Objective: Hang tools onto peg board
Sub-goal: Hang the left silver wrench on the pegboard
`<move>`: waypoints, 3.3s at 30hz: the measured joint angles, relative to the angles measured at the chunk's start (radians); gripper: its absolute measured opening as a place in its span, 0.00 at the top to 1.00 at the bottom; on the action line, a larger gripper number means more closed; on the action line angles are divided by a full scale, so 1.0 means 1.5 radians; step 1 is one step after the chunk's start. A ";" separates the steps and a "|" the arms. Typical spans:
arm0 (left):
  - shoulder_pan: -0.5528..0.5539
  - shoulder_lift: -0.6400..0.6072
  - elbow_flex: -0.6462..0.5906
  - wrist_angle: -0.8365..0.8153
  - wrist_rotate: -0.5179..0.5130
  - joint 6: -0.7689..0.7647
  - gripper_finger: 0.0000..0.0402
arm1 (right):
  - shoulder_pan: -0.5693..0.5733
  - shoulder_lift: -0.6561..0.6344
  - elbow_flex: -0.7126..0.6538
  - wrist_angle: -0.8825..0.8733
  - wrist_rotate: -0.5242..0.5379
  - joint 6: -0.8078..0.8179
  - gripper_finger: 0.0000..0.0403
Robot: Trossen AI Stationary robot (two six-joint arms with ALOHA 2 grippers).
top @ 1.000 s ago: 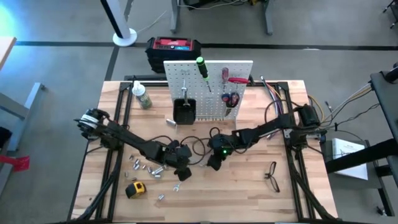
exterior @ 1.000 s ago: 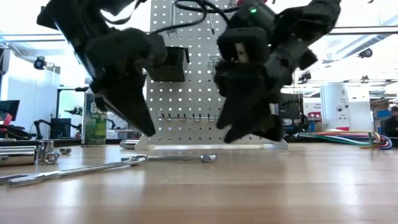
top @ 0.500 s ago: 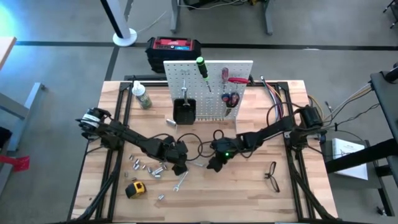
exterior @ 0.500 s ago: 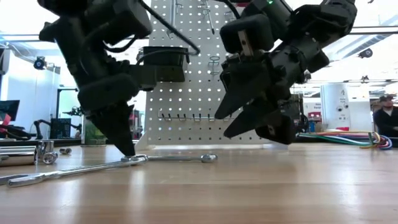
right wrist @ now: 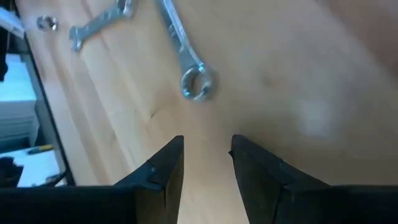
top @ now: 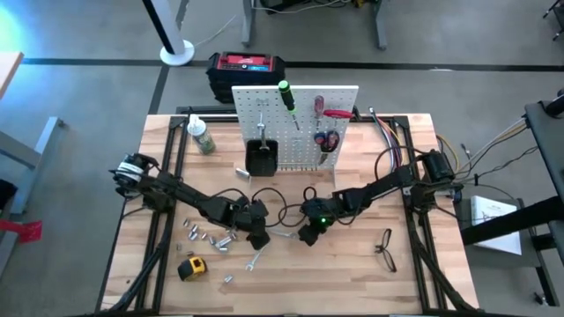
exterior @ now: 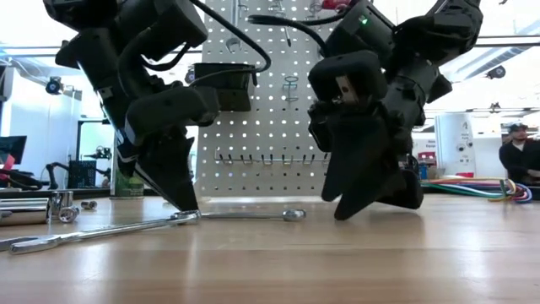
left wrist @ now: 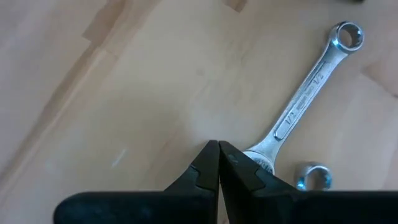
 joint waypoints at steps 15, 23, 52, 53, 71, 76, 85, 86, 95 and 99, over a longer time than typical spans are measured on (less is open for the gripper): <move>-0.014 0.003 -0.001 0.081 0.059 -0.016 1.00 | 0.003 0.017 0.035 0.013 -0.022 -0.062 0.74; -0.014 0.003 -0.001 0.114 0.025 0.018 1.00 | -0.022 0.038 0.037 0.002 -0.017 -0.072 0.73; -0.007 0.056 0.003 0.183 0.029 0.127 1.00 | -0.055 0.003 0.035 -0.048 0.000 -0.057 0.72; -0.007 0.058 0.003 0.186 0.029 0.127 1.00 | -0.056 0.005 0.035 -0.048 -0.001 -0.056 0.71; -0.006 0.064 0.001 0.205 0.028 0.140 1.00 | -0.079 0.008 0.036 -0.044 -0.019 -0.034 0.73; -0.005 0.065 0.000 0.221 0.027 0.144 1.00 | -0.076 0.010 0.035 -0.035 -0.014 -0.026 0.75; -0.005 0.066 -0.001 0.227 0.017 0.144 1.00 | -0.070 0.018 0.030 -0.031 -0.018 -0.001 0.72; -0.004 0.066 0.000 0.228 0.017 0.144 1.00 | -0.070 0.020 0.030 -0.030 -0.021 0.002 0.72; -0.001 0.101 -0.001 0.278 0.015 0.138 1.00 | -0.072 0.066 0.036 0.013 -0.070 0.028 0.76; 0.000 0.129 0.001 0.322 0.021 0.127 1.00 | -0.072 0.063 0.040 0.006 -0.072 0.025 0.78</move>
